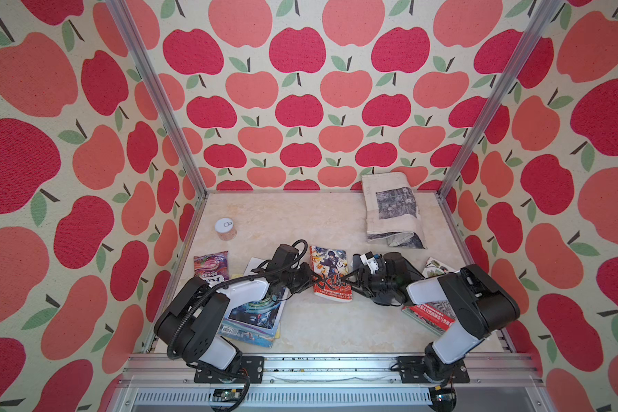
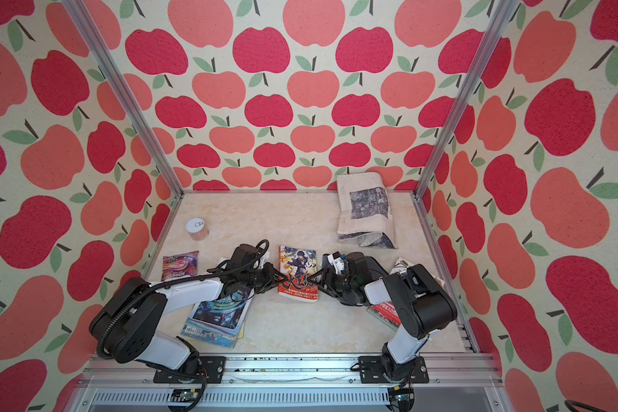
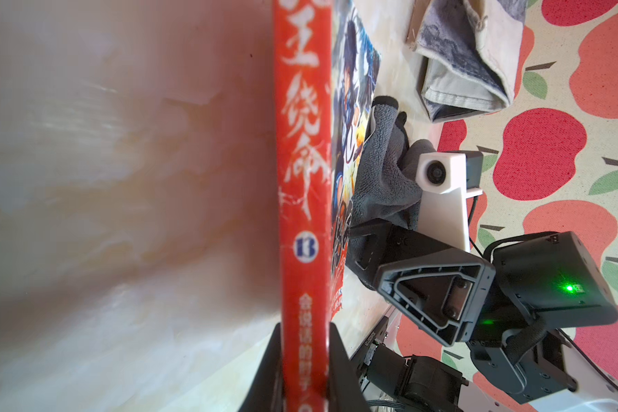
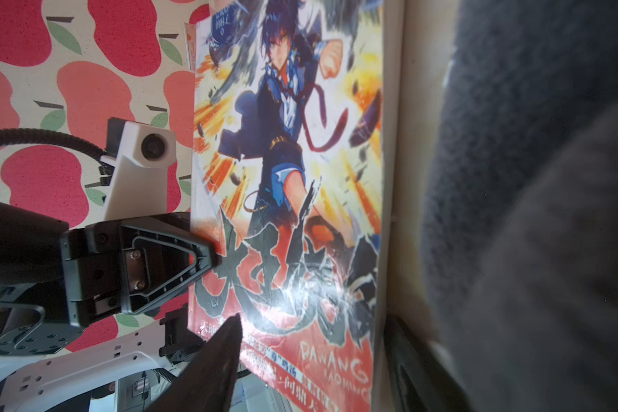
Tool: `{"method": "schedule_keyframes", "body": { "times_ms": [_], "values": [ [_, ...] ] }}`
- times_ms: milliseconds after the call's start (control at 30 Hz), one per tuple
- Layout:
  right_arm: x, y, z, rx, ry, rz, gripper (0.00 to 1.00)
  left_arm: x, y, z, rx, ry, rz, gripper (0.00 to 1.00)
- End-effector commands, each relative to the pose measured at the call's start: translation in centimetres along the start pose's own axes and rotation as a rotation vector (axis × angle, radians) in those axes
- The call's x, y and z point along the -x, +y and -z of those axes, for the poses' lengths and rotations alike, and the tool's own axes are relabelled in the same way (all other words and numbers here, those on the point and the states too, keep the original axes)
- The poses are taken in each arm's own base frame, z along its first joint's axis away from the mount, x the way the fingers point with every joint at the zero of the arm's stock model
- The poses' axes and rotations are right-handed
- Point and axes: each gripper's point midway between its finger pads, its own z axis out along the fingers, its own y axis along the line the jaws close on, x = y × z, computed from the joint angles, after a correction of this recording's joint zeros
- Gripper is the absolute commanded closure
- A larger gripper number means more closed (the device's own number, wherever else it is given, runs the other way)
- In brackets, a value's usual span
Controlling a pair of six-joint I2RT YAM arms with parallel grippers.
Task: Wipe the cover of the book
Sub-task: Pick up the book from the center of the board.
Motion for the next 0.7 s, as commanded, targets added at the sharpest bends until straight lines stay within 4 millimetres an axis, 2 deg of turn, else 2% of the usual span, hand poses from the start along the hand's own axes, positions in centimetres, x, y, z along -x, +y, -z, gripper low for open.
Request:
{"method": "schedule_keyframes", "body": {
  "times_ms": [0, 167, 233, 333, 567, 667],
  "values": [
    [0.9, 3.3, 1.3, 0.076, -0.029, 0.032, 0.30, 0.7, -4.2, 2.0, -0.109, -0.020, -0.123, 1.00],
    [1.5, 5.7, 2.0, 0.108, -0.043, 0.071, 0.24, 0.6, -7.7, 4.3, -0.234, -0.039, -0.242, 1.00],
    [1.6, 6.5, 2.1, 0.135, -0.049, 0.079, 0.16, 0.3, -8.7, 5.0, -0.259, -0.034, -0.283, 1.00],
    [1.9, 7.5, 2.3, 0.175, -0.065, 0.087, 0.08, 0.0, -9.8, 5.8, -0.285, -0.036, -0.328, 1.00],
    [2.4, 9.1, 2.2, 0.252, -0.093, 0.096, 0.05, -1.0, -13.9, 9.5, -0.431, -0.090, -0.471, 1.00],
    [2.6, 11.4, 2.0, 0.359, -0.096, 0.114, 0.01, -1.5, -15.7, 11.1, -0.505, -0.108, -0.519, 1.00]
  ]
}}
